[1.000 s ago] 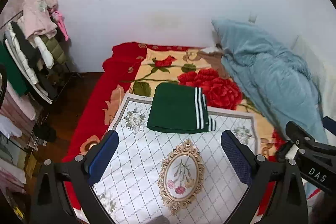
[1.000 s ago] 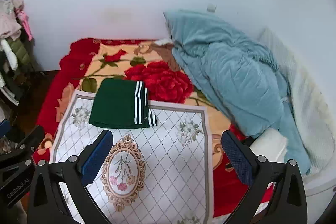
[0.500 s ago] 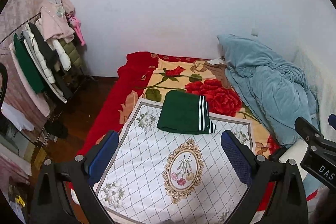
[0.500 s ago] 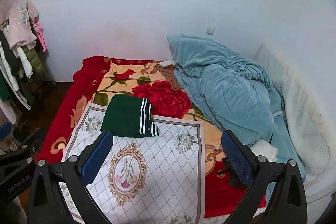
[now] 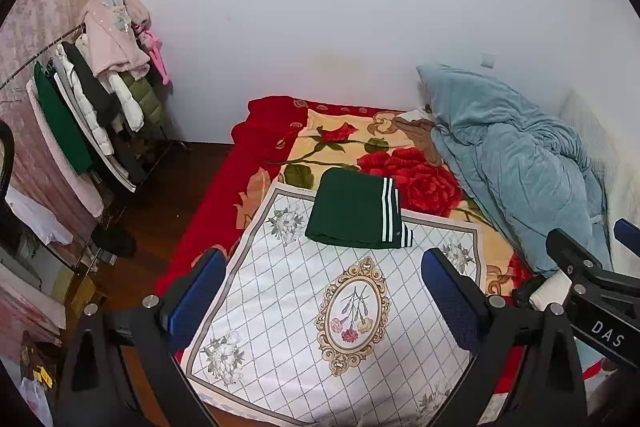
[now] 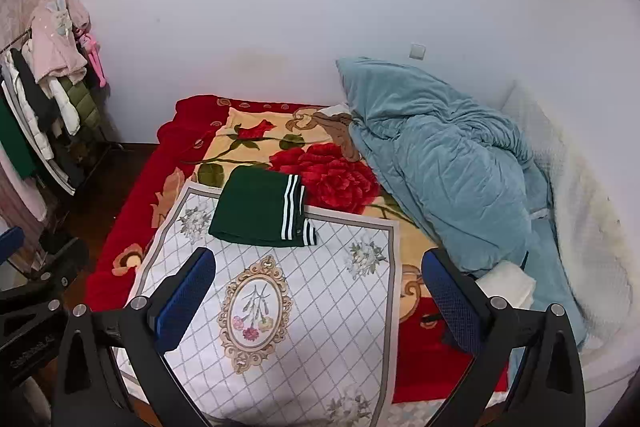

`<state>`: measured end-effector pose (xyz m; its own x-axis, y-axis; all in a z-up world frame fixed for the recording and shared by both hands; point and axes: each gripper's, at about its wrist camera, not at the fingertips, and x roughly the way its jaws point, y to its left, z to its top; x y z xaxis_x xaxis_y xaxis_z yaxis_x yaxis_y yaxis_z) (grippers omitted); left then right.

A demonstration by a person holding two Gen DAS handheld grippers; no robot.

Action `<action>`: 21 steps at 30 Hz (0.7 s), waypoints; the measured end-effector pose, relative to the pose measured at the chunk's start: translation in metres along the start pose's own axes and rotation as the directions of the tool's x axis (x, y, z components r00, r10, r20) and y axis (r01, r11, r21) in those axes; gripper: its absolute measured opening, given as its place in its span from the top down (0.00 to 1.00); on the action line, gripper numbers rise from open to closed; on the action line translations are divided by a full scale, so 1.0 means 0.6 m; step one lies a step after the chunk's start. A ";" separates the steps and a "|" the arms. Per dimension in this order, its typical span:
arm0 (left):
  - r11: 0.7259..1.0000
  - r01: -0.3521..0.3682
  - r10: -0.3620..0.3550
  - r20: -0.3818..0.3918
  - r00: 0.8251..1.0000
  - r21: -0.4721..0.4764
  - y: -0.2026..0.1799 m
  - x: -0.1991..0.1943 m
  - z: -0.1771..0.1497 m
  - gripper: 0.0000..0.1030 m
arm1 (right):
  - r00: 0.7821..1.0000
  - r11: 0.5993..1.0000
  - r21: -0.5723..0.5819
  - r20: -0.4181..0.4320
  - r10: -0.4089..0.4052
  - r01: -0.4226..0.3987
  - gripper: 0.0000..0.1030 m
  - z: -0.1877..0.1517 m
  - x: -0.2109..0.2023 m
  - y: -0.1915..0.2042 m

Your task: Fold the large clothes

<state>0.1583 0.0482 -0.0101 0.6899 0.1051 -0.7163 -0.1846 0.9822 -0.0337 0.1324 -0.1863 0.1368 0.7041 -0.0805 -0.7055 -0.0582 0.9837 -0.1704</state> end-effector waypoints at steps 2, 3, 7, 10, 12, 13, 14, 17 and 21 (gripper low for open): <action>1.000 0.001 -0.001 0.001 1.000 -0.001 0.001 -0.001 -0.001 0.03 | 1.000 1.000 -0.001 0.007 -0.002 0.002 0.00 0.002 -0.004 0.000; 1.000 0.000 0.000 0.001 1.000 -0.002 0.002 -0.001 -0.001 0.03 | 1.000 1.000 -0.003 0.009 -0.001 0.001 0.00 0.004 -0.005 0.000; 1.000 0.002 -0.002 0.003 1.000 -0.004 0.004 -0.004 -0.002 0.03 | 1.000 1.000 -0.011 0.014 -0.003 0.003 0.00 0.008 -0.010 0.000; 1.000 0.000 0.000 0.003 1.000 -0.007 0.006 -0.008 -0.001 0.03 | 1.000 1.000 -0.019 0.011 -0.003 0.003 0.00 0.007 -0.011 0.004; 1.000 -0.001 0.001 0.002 1.000 -0.008 0.006 -0.008 -0.001 0.03 | 1.000 1.000 -0.021 0.008 0.001 -0.001 0.00 0.006 -0.012 0.006; 1.000 -0.002 0.002 0.003 1.000 -0.008 0.007 -0.009 -0.001 0.03 | 1.000 1.000 -0.022 0.007 0.006 -0.006 0.00 0.006 -0.012 0.007; 1.000 -0.004 0.004 0.002 1.000 -0.006 0.007 -0.008 -0.001 0.03 | 1.000 1.000 -0.023 0.007 0.006 -0.006 0.00 0.005 -0.012 0.008; 1.000 -0.007 0.007 0.003 1.000 -0.010 0.007 -0.011 0.000 0.03 | 1.000 1.000 -0.026 0.008 0.002 -0.002 0.00 0.005 -0.012 0.009; 1.000 -0.009 0.009 0.002 1.000 -0.010 0.009 -0.012 0.000 0.03 | 1.000 1.000 -0.026 0.009 0.001 -0.001 0.00 0.005 -0.012 0.009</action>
<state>0.1524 0.0525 -0.0053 0.6898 0.1147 -0.7149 -0.1983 0.9795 -0.0342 0.1292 -0.1800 0.1430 0.7101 -0.0781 -0.6998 -0.0772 0.9792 -0.1876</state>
